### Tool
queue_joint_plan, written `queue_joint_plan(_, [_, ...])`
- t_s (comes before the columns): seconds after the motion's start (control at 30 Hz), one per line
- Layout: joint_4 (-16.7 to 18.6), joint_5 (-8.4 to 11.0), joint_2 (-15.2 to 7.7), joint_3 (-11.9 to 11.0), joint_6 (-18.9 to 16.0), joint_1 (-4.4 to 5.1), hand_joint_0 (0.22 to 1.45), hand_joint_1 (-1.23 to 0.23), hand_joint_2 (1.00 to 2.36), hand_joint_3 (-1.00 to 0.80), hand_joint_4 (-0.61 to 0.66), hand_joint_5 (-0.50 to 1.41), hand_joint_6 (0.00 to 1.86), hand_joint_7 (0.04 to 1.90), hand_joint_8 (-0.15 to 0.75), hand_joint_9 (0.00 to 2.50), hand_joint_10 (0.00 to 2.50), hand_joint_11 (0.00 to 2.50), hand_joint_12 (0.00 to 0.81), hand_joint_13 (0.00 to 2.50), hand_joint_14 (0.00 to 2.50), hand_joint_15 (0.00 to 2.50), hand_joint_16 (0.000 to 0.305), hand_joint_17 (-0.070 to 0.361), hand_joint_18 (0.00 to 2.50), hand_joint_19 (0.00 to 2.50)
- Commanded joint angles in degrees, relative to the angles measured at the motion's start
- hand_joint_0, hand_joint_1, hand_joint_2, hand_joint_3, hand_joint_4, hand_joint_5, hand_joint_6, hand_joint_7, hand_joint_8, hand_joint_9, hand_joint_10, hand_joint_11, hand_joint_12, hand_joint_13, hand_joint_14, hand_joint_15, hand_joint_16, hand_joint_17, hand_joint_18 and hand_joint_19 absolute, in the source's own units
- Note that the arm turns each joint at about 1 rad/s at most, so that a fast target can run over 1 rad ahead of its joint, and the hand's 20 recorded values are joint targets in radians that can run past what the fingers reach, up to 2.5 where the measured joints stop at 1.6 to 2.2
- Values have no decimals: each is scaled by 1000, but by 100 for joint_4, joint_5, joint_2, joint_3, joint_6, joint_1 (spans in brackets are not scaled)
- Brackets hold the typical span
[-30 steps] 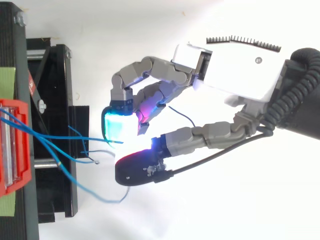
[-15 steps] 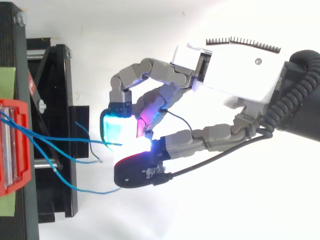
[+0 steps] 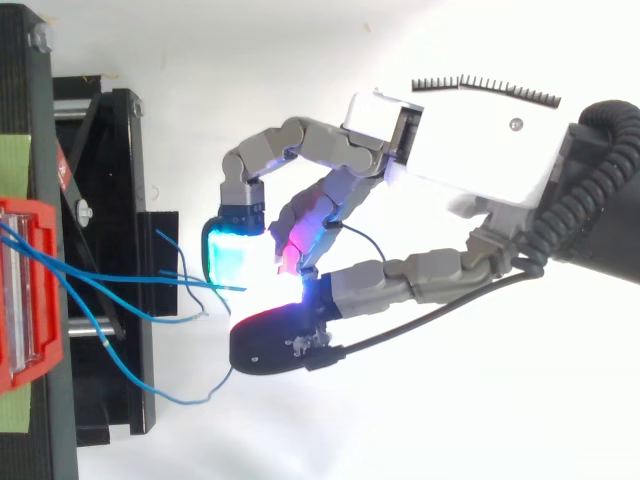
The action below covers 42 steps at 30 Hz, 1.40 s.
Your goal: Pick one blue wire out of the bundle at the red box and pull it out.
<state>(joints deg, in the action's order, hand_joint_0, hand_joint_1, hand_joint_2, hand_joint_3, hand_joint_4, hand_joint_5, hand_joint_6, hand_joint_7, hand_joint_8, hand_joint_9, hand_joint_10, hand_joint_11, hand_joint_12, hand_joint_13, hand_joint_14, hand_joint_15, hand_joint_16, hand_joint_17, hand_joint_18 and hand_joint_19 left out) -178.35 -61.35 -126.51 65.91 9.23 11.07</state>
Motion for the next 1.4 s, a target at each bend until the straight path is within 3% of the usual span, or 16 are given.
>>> queue_joint_plan(0.0, [-6,0,-5,1,0,0,619,-838,1065,73,-23,-85,934,1247,408,1226,15,558,493,895,16,495,71,160,746,394])
queue_joint_plan(1.37, [2,0,3,10,0,0,608,-823,1119,56,-30,-84,933,1245,411,1262,13,602,490,973,19,584,70,157,805,451])
